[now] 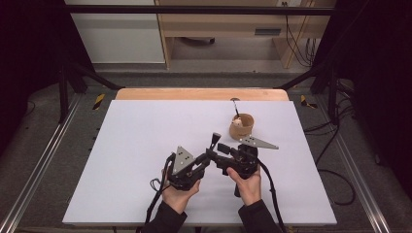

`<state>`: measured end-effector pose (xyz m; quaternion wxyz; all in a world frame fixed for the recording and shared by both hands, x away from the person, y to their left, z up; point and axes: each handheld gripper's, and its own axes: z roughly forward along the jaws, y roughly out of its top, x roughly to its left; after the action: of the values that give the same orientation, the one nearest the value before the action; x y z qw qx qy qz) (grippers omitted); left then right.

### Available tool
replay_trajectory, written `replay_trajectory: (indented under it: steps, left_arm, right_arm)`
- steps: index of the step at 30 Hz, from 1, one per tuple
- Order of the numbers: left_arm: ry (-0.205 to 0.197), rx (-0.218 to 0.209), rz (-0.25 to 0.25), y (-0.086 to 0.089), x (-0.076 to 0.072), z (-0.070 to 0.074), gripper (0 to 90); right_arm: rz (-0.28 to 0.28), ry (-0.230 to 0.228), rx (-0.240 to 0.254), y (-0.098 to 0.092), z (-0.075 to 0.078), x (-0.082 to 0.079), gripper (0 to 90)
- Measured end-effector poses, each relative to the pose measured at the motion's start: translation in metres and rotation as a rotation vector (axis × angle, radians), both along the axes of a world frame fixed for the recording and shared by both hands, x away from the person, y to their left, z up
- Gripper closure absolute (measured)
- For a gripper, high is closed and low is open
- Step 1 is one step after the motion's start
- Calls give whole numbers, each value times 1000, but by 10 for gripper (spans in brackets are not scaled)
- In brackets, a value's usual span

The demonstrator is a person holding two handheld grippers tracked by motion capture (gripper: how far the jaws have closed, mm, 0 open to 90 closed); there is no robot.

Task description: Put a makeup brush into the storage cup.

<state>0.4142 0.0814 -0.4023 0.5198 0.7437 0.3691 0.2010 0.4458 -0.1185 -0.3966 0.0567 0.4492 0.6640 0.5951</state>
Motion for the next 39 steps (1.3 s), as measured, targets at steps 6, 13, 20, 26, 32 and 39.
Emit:
replay_trajectory:
  steps: [6,13,20,26,32,39]
  left_arm:
    - [-1,-3,1,-1,0,0,780]
    - [0,-5,1,-3,-2,0,780]
    - [0,-1,-3,-5,-2,-1,780]
    - [-1,-1,-3,-5,-3,-1,780]
    - [-4,-3,-2,-6,-3,-1,780]
    - [-8,-6,-7,-6,-4,0,779]
  right_arm:
    - [-1,16,7,0,-1,0,467]
    - [-3,36,34,0,-1,1,557]
    - [0,49,48,0,-1,1,645]
    - [3,61,56,1,-1,1,725]
    - [9,64,70,0,-2,1,765]
    - [12,62,78,-1,-1,0,772]
